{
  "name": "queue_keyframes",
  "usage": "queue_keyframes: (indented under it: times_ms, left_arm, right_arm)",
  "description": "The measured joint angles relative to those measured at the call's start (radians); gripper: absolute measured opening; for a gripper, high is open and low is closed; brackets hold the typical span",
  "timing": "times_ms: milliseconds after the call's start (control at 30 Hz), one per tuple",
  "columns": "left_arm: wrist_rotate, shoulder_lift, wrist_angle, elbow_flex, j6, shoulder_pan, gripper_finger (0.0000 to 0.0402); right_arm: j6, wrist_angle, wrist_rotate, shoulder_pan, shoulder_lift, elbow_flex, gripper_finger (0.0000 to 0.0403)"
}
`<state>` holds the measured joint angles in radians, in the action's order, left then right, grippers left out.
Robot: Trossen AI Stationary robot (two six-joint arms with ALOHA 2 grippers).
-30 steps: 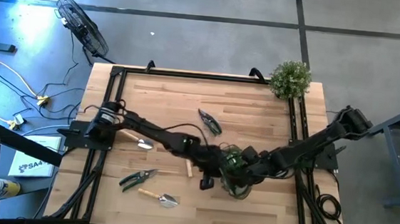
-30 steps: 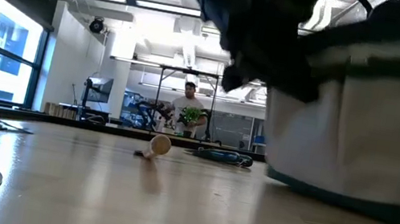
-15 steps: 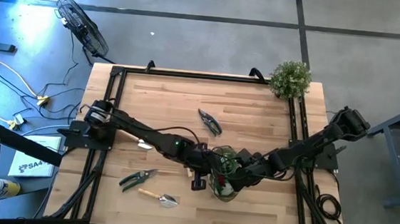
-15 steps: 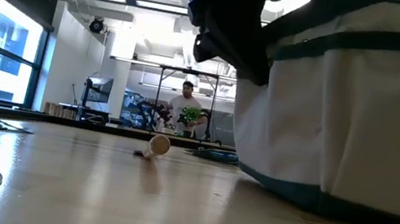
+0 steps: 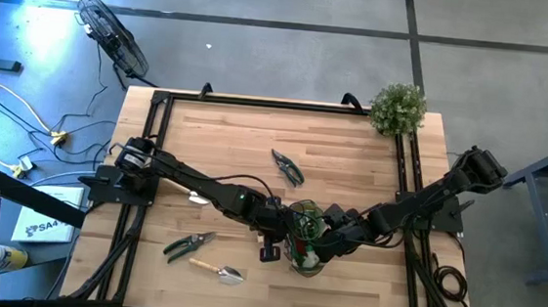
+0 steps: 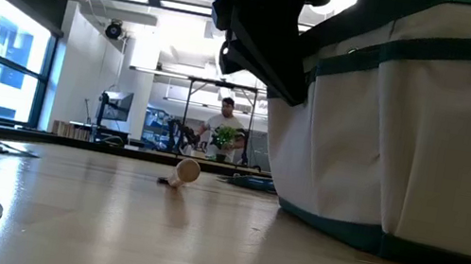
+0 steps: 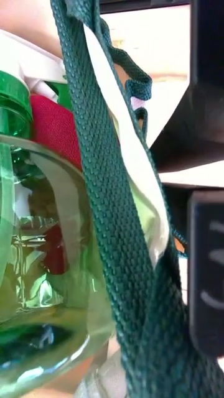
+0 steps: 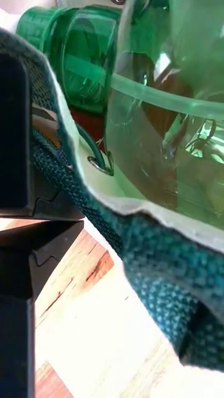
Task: Pick & Place Garden tools in Gardening bag
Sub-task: Move the gardening bag to the center of the table
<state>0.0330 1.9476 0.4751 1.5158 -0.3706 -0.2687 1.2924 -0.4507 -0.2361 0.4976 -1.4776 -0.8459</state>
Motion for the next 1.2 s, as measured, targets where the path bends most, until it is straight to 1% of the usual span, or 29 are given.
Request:
queue_keyframes:
  times_ms: [133,267,367,467,633,767,867,1033,1200]
  left_arm:
    - [0.000,0.000,0.000,0.000,0.000,0.000,0.0077]
    - [0.001,0.000,0.008,0.000,0.000,0.000,0.0126]
    - [-0.002,0.000,0.017,0.000,-0.001,0.000,0.0163]
    - [-0.012,0.000,0.029,0.000,-0.003,0.000,0.0196]
    - [-0.015,0.000,0.030,0.000,-0.005,0.000,0.0235]
    - [-0.022,0.000,0.049,0.000,-0.004,0.000,0.0251]
    - [-0.029,0.000,0.074,0.000,-0.003,0.000,0.0255]
    - [-0.031,-0.003,0.090,0.000,-0.004,0.000,0.0255]
    - [-0.016,-0.061,0.154,-0.001,0.001,0.000,0.0255]
  right_arm:
    - [-0.004,0.000,0.001,0.000,0.000,0.000,0.0003]
    - [-0.003,-0.001,-0.027,0.000,0.000,0.000,0.0003]
    - [-0.006,-0.002,-0.024,0.000,0.000,0.000,0.0008]
    - [-0.013,-0.004,-0.023,0.000,0.000,0.000,0.0026]
    - [-0.014,-0.004,-0.024,0.000,0.000,0.000,0.0075]
    - [-0.015,-0.004,-0.009,0.000,0.000,0.000,0.0109]
    - [-0.006,-0.004,0.013,0.000,0.000,0.000,0.0119]
    - [0.015,-0.029,0.042,0.000,0.010,0.000,0.0112]
    - [0.083,-0.121,0.039,0.001,0.052,0.000,0.0097]
